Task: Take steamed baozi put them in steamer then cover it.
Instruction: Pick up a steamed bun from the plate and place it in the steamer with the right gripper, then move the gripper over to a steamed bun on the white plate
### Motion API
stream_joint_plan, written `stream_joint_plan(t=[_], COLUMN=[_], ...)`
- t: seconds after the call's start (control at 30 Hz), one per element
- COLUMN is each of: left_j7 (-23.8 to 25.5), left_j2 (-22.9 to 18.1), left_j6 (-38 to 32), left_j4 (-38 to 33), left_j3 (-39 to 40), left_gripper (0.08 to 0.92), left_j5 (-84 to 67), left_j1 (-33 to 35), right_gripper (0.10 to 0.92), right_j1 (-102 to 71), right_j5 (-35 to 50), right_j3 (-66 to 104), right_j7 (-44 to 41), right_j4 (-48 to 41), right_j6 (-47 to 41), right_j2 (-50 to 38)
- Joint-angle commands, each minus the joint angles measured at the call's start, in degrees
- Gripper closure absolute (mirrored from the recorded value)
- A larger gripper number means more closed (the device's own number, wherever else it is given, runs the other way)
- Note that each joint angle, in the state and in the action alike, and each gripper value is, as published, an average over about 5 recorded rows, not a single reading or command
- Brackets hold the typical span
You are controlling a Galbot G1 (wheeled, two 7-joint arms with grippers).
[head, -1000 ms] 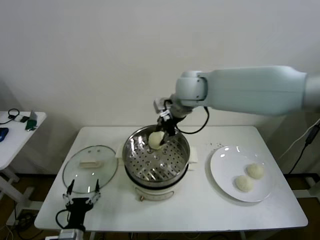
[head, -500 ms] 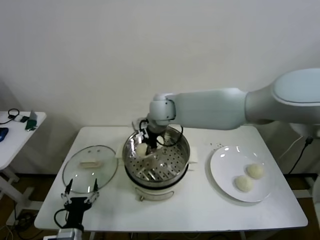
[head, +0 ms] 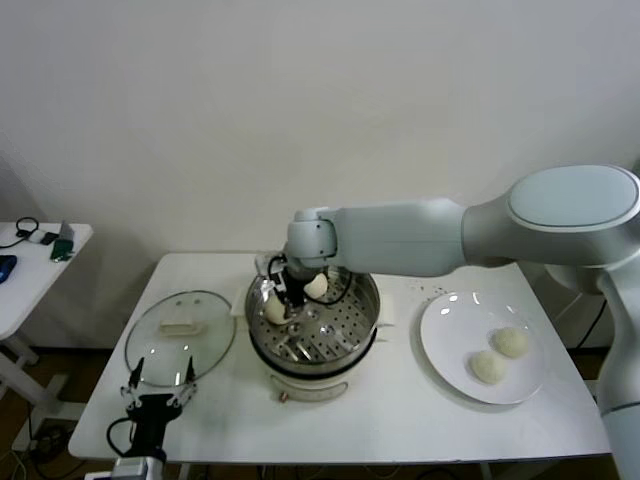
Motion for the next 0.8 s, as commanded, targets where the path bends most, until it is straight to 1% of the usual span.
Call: stream_joint_plan(t=[0.03,0.1,0.17,0.3,0.4,0.47,0.53,0.63,0.8], left_j7=[0.02,0.02,0.03,0.06,0.08,0.08,0.08,0.11,0.13], left_j2=[-0.11,-0.18,-0.27,-0.40,-0.44,-0.48,-0.54,-0.63,-0.74], left_j6=[0.02,0.03,0.05,0.09,0.08,0.07,0.06,0.06,0.13], left_j4=[-0.12,-0.17,-0.23,-0.28,-0.08,0.13,0.30,0.32,0.40], left_j3=[0.10,0.21,0.36,0.72,0.82,0.85,0.94,1.12,1.08], left_gripper=[0.177,0.177,0.177,0.177,0.177,0.177,0.177,0.177,0.177], left_j5=[0.11,0.21,0.37,0.75,0.86,0.90,0.98,1.07,1.16], left_j1=[0.09,0.09,0.07,0.01,-0.08,-0.16,-0.21,-0.20,-0.22], right_gripper=[0.280,0.234,0.211,0.203,0.203,0.202,0.202,0.203,0.203], right_j1=[4.10,7.21,10.17,16.57,21.06,23.22,24.33,24.01,18.63], right_j5=[1.60,3.31,4.63,6.11,5.51,3.59,-0.46,-6.90,-14.53], right_j3=[0.26,-0.45,-1.26,-4.63,-9.14,-12.59,-15.92,-20.42,-23.14], right_j7=[-2.82,-4.77,-6.73,-11.10,-14.48,-16.32,-16.98,-16.14,-14.48], right_j4=[2.01,3.50,5.12,9.43,12.53,14.32,15.71,17.55,20.26], right_j6=[2.33,3.62,4.60,6.48,8.23,9.56,10.85,11.72,11.43], right_j2=[-3.52,-6.17,-9.49,-19.66,-28.02,-33.48,-38.62,-44.88,-52.84])
